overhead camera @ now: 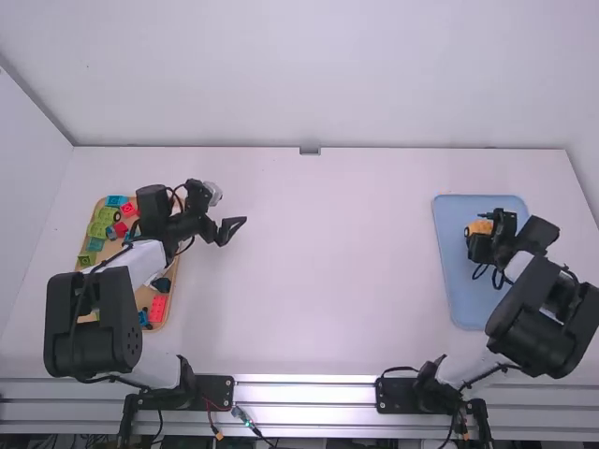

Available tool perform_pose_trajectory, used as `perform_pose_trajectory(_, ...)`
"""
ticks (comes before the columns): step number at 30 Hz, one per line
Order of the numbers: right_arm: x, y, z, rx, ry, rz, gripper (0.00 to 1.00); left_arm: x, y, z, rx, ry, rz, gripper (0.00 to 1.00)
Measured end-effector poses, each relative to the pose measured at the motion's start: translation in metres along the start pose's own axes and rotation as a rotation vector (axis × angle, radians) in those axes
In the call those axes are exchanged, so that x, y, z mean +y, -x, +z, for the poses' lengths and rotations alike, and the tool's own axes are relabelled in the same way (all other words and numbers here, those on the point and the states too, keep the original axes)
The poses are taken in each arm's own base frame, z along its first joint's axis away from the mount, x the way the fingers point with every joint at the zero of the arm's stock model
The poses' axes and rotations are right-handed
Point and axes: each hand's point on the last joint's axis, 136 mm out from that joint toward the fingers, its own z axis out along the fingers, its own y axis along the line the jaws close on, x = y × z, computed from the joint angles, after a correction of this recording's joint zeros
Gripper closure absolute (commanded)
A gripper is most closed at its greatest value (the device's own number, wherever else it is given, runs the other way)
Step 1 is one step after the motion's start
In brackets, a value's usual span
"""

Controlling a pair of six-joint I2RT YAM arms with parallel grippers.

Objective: Assemble lego blocks to make yellow taxi

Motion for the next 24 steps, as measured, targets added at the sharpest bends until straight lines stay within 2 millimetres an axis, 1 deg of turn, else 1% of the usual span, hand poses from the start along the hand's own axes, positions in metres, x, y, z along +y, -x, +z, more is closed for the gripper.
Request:
perform_pose_trajectory(4, -0.002, -0.005, 0.002, 0.015, -0.003, 0.035, 0.48, 0.004, -0.003, 0.002, 0.023, 0.038, -0.04, 0.01)
perform_pose_trajectory(10, -0.011, -0.018, 0.001, 0.07, -0.058, 0.077, 0.42, 0.009, -0.007, 0.006, 0.053, 0.088, -0.085, 0.01)
perform_pose_trajectory(11, -0.011, -0.021, 0.001, 0.086, -0.065, 0.087, 0.32, 0.01, -0.009, 0.006, 0.059, 0.098, -0.093, 0.01)
perform_pose_trajectory(12, -0.012, -0.022, 0.001, 0.092, -0.07, 0.091, 0.2, 0.011, -0.009, 0.006, 0.061, 0.106, -0.098, 0.01)
perform_pose_trajectory(13, -0.012, -0.022, 0.001, 0.094, -0.076, 0.091, 0.04, 0.012, -0.01, 0.006, 0.064, 0.113, -0.105, 0.01)
perform_pose_trajectory(14, -0.012, -0.022, 0.001, 0.095, -0.077, 0.094, 0.01, 0.013, -0.01, 0.006, 0.064, 0.116, -0.108, 0.01)
perform_pose_trajectory(18, -0.011, -0.023, 0.001, 0.101, -0.082, 0.091, 0.01, 0.017, -0.01, 0.005, 0.065, 0.141, -0.151, 0.01)
perform_pose_trajectory(21, -0.01, -0.029, 0.0, 0.127, -0.085, 0.124, 0.01, 0.021, -0.012, 0.006, 0.076, 0.178, -0.194, 0.01)
perform_pose_trajectory(23, -0.008, -0.031, -0.006, 0.147, -0.096, 0.139, 0.01, 0.02, -0.014, 0.01, 0.089, 0.198, -0.204, 0.01)
perform_pose_trajectory(24, -0.005, -0.026, -0.012, 0.145, -0.11, 0.133, 0.01, 0.017, -0.014, 0.013, 0.103, 0.208, -0.202, 0.01)
